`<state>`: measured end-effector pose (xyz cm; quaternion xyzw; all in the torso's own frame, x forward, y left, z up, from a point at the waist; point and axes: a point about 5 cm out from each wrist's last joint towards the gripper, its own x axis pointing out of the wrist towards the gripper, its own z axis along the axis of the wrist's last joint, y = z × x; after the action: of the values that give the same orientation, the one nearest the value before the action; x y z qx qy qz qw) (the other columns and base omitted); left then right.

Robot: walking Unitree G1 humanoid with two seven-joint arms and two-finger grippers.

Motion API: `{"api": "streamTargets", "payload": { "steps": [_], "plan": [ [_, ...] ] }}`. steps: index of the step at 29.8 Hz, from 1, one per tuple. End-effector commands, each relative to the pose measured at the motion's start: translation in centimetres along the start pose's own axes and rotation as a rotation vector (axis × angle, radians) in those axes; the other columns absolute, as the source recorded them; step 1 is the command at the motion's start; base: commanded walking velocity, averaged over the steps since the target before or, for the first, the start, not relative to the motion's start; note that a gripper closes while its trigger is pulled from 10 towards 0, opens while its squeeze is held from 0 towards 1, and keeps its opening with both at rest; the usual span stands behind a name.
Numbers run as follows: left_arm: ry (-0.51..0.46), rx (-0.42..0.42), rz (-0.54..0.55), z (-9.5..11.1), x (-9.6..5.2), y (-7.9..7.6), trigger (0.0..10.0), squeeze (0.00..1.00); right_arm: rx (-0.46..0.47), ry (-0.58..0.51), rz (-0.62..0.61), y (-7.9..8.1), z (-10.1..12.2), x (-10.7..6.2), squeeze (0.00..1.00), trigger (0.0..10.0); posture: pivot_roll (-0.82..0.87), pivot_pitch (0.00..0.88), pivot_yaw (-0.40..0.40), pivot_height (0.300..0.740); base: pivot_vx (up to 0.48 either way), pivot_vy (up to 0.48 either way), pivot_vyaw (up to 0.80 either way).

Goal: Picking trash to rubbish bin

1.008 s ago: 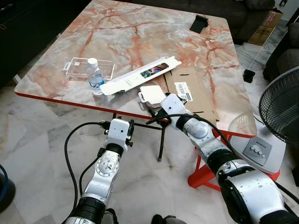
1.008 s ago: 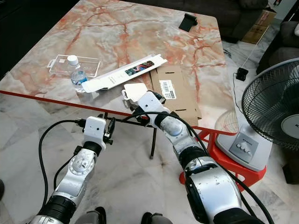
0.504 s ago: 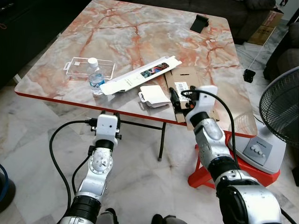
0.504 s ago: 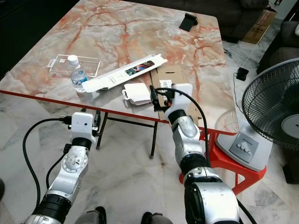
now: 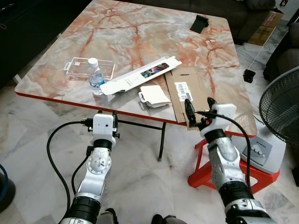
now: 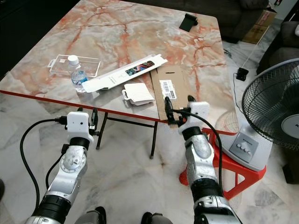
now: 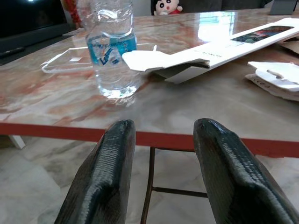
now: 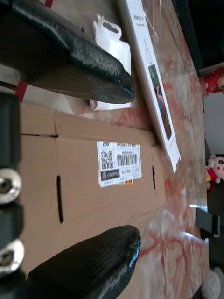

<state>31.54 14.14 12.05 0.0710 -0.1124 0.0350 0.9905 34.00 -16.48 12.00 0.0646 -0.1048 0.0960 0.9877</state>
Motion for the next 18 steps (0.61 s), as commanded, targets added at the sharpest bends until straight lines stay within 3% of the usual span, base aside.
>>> {"api": "streamTargets", "payload": {
  "steps": [1, 18],
  "plan": [
    [0.015, -0.003, 0.012, -0.1, -0.4, 0.4, 10.0, 0.00, -0.009, 0.015, -0.012, -0.1, -0.3, -0.6, 0.00, 10.0, 0.09, 0.154, -0.109, 0.740, 0.000, 0.000, 0.00],
    [0.001, 0.038, 0.017, 0.1, -1.1, 1.0, 10.0, 0.00, -0.009, 0.019, -0.080, -0.8, -0.4, -2.6, 0.00, 10.0, 0.07, 0.115, -0.101, 0.740, 0.000, 0.000, 0.00]
  ]
}}
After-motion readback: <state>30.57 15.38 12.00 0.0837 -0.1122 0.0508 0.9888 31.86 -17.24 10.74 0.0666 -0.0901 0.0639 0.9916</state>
